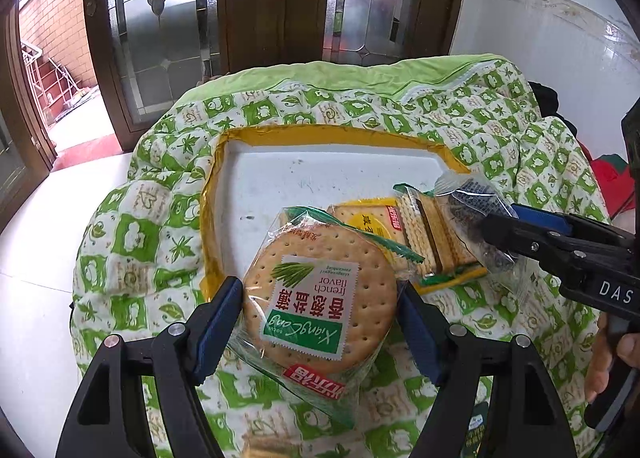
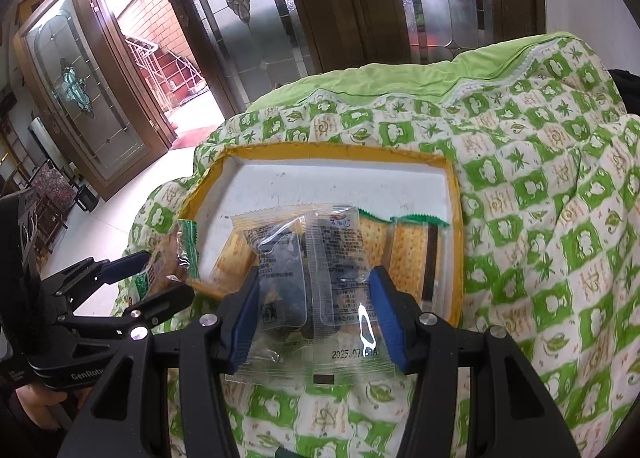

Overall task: Organize snacks
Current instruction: 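Carry both held packs toward the white tray, then lower the round cracker pack with left tool while right tool lowers clear bag into tray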

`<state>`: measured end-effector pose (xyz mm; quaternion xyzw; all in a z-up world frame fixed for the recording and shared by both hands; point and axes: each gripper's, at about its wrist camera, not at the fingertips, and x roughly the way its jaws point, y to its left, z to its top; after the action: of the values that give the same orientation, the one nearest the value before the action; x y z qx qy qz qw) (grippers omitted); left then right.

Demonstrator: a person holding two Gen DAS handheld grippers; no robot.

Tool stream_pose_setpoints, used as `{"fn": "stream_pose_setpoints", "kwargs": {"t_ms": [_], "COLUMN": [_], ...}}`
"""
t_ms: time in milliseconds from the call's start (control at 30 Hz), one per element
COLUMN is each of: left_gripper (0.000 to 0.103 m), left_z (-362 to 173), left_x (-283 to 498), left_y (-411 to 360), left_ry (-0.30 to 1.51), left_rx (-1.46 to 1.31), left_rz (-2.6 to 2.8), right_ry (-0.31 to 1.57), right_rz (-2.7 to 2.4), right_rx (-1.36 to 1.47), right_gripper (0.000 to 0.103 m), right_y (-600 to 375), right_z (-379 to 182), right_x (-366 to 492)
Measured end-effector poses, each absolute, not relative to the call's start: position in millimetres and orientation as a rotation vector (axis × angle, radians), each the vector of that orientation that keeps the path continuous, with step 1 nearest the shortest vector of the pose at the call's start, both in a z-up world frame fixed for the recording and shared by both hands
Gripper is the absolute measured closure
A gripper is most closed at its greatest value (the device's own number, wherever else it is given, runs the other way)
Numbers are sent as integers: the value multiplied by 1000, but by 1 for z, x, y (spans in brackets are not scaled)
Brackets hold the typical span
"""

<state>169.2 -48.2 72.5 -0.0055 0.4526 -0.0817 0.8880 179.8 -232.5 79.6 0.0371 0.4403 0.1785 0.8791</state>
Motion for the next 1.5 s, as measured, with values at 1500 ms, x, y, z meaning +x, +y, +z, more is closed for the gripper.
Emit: {"fn": "stream_pose_setpoints", "kwargs": {"t_ms": [1500], "left_gripper": [24], "left_z": [26], "left_x": [284], "left_y": [-48], "left_ry": [994], "left_rx": [91], "left_rz": [-149], "right_ry": [1055], "right_rz": [278], "right_rx": [128], "right_gripper": [50], "right_y": [-198], "right_z": [30], "right_x": [309]}}
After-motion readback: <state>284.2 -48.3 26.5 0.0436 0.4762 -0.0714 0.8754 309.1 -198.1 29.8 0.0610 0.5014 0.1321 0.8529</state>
